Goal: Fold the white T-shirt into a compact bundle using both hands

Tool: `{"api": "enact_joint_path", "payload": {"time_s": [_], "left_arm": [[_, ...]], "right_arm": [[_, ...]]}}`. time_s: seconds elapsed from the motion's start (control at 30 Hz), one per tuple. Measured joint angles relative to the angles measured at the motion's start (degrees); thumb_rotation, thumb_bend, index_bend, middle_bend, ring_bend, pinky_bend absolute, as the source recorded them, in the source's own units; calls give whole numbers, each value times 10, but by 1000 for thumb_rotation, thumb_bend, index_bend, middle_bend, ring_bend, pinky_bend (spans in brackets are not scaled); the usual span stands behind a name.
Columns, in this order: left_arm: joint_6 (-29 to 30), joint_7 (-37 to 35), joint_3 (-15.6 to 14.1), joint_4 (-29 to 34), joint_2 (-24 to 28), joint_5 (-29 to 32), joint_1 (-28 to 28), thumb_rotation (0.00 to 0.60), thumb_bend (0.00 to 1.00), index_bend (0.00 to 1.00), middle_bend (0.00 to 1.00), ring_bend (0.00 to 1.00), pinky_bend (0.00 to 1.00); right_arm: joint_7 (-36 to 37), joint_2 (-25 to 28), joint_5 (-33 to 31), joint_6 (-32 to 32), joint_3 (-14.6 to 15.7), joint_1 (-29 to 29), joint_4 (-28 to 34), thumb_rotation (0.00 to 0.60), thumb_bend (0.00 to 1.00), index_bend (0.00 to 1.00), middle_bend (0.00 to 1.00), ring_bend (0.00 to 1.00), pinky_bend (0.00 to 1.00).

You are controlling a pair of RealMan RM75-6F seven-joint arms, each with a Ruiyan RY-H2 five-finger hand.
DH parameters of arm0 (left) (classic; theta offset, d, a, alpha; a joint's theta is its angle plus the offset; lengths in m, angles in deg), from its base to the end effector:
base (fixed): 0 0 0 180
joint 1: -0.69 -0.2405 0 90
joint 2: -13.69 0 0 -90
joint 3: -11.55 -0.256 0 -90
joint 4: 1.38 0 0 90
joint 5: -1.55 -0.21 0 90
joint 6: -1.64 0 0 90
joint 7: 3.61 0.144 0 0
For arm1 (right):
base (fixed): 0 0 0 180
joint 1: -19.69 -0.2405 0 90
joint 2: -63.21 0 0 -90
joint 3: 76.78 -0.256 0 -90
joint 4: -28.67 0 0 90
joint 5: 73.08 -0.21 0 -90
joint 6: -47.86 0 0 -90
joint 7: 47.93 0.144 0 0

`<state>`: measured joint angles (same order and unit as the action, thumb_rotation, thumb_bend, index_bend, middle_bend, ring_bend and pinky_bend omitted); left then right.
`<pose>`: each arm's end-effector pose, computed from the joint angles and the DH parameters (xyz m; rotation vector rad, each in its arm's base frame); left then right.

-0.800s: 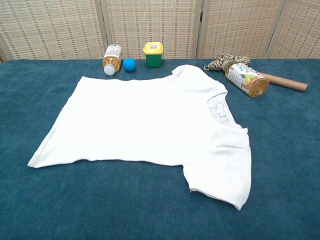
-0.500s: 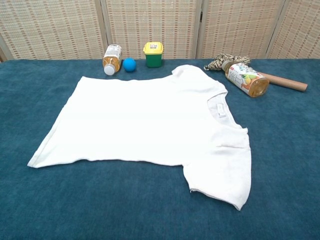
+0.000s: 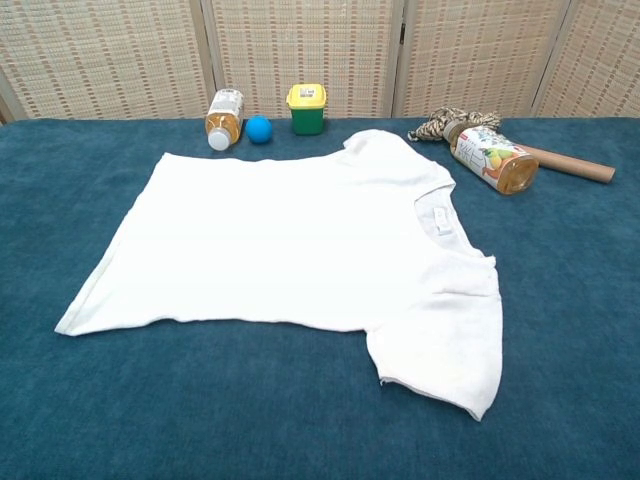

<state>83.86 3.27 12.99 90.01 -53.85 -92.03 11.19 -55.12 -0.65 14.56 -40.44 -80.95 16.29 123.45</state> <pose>-0.2772 0.2020 0.1243 -1.6213 -0.7604 -0.9433 -0.2986 -0.1770 0.1658 1.3789 -0.7829 0.8858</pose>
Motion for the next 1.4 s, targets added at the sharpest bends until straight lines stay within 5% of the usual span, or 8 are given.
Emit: {"api": "enact_joint_path", "payload": {"time_s": [0.23, 0.37, 0.8, 1.4], "left_arm": [[-45, -5, -9, -35, -22, -56, 52, 600, 229, 417, 752, 669, 829], [-79, -12, -17, -74, -51, -89, 90, 600, 229, 426, 839, 750, 918], [-187, 5, -24, -131, -128, -71, 158, 600, 229, 418, 926, 844, 957], [-211, 43, -29, -177, -163, -7, 167, 600, 229, 421, 937, 850, 957]], "right_arm": [[0, -1, -3, 6, 0, -2, -2, 600, 227, 260, 294, 296, 364], [0, -1, -5, 10, 0, -3, -3, 600, 228, 260, 294, 296, 364], [5, 4, -11, 11, -1, -2, -6, 600, 228, 260, 294, 296, 364], [10, 0, -16, 11, 2, 4, -11, 600, 228, 260, 294, 297, 364]]}}
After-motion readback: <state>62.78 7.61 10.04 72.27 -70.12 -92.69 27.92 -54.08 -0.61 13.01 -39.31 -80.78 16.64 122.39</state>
